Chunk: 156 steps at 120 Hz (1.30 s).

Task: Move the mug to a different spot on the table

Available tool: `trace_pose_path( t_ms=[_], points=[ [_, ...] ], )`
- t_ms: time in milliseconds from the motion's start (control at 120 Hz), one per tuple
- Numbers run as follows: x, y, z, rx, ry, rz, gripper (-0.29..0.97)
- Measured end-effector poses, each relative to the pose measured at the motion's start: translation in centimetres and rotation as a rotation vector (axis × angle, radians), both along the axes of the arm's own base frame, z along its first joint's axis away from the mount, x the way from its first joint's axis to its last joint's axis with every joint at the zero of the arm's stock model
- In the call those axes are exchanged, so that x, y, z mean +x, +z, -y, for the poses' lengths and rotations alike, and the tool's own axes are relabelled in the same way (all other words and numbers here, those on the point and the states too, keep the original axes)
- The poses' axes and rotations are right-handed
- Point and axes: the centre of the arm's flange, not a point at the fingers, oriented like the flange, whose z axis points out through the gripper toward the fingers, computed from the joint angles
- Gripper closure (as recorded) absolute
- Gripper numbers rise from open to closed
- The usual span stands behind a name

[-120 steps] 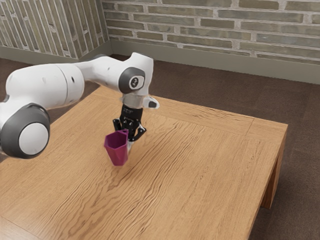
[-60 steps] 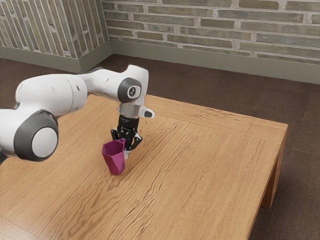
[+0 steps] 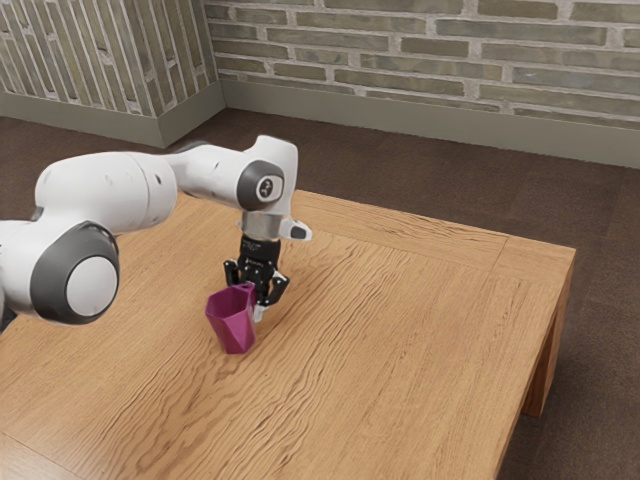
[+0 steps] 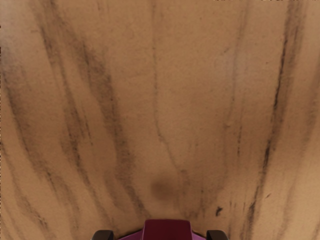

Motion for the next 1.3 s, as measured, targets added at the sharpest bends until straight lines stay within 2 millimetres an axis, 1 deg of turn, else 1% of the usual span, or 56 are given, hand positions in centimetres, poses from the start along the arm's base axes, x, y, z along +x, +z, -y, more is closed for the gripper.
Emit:
trace_pose_path(
  t_ms=[108,167,300,425,492,575,600,675,725,808,858,900,983,1050,1175,1300],
  points=[
    [0.0,-0.5,-0.3,-0.009,0.005,-0.002,0.45],
    [0.0,-0.6,-0.3,-0.014,0.007,-0.001,0.39],
    [0.1,-0.5,-0.3,-0.027,0.010,0.005,0.21],
    [0.2,0.3,-0.4,-0.033,0.012,0.019,0.12],
    [0.4,1.5,-0.7,-0.037,0.017,0.037,0.09],
    [0.6,3.7,-0.8,-0.050,0.026,0.069,0.06],
    [0.6,4.6,-0.8,-0.054,0.027,0.082,0.05],
    [0.5,10.5,-0.2,-0.070,0.024,0.159,0.04],
    [-0.3,13.5,0.5,-0.083,0.019,0.188,0.03],
    [-2.8,17.1,1.2,-0.087,0.008,0.201,0.02],
    [-5.5,19.7,2.0,-0.082,-0.006,0.206,0.02],
    [-7.8,21.7,3.1,-0.078,-0.025,0.213,0.01],
    [-10.1,24.4,3.9,-0.090,-0.073,0.244,0.01],
    [-11.4,26.4,3.9,-0.108,-0.139,0.284,0.01],
    [-12.9,30.0,3.8,-0.143,-0.274,0.357,0.00],
    [-13.5,32.0,3.4,-0.169,-0.380,0.397,0.00]
  ],
)
